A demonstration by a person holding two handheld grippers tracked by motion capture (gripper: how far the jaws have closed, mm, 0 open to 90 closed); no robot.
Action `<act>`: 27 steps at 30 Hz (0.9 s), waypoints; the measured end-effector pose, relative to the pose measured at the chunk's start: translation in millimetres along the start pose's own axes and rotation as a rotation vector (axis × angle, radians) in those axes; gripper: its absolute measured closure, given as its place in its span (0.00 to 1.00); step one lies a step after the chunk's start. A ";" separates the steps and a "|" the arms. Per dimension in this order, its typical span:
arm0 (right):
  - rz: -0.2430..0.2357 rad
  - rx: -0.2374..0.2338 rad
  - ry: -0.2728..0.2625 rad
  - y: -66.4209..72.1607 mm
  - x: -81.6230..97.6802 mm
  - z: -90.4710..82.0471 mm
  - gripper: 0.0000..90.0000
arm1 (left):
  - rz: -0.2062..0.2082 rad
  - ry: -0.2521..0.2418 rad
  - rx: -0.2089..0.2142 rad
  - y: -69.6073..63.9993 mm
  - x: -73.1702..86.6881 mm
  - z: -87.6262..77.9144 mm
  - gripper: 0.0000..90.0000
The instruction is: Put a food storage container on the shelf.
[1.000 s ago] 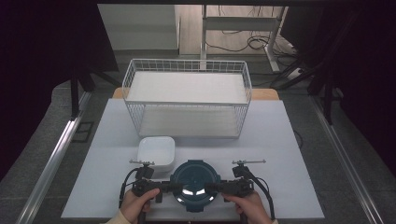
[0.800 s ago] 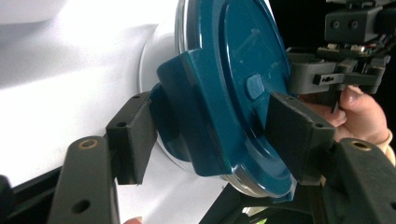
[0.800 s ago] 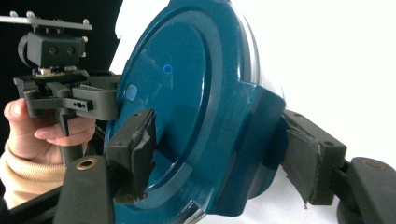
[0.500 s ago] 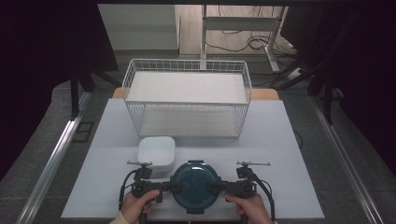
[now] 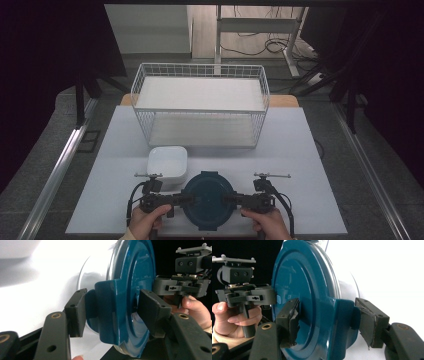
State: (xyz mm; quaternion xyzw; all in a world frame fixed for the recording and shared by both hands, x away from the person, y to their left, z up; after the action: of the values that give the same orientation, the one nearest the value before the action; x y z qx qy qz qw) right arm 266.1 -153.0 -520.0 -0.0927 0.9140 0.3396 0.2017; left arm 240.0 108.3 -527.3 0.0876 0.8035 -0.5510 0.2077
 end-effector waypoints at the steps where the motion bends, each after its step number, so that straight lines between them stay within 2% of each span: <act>1: -0.002 -0.001 -0.002 0.5 -0.1 -0.2 0.44 | 0.006 -0.002 -0.003 -0.5 0.0 -0.4 0.48; 9: 0.002 -0.006 -0.016 1.0 -1.0 -1.1 0.44 | 0.016 -0.001 -0.006 -2.7 0.1 -0.8 0.48; 17: -0.028 0.007 -0.032 5.1 -4.3 -6.2 0.44 | 0.026 0.002 0.005 -5.5 -2.1 -1.5 0.48; 22: -0.036 0.004 -0.038 7.0 -5.3 -9.5 0.44 | 0.047 -0.001 0.004 -10.2 -4.0 -2.4 0.48; 27: -0.067 0.013 -0.059 11.5 -8.4 -16.9 0.44 | 0.069 0.000 0.014 -15.6 -7.3 -3.2 0.48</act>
State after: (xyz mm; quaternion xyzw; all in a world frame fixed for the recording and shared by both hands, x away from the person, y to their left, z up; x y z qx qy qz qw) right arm 265.0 -155.2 -498.0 -0.1120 0.9063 0.3291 0.2404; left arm 240.0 106.0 -509.9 0.1166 0.7961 -0.5493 0.2257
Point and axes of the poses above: each handheld gripper's, and its own axes: z roughly forward along the jaws, x roughly out of its underside, y roughly to its left, the point moved 4 cm from there along z, roughly forward along the jaws, and after that the axes turned 12 degrees about x, right-handed, at the moved point
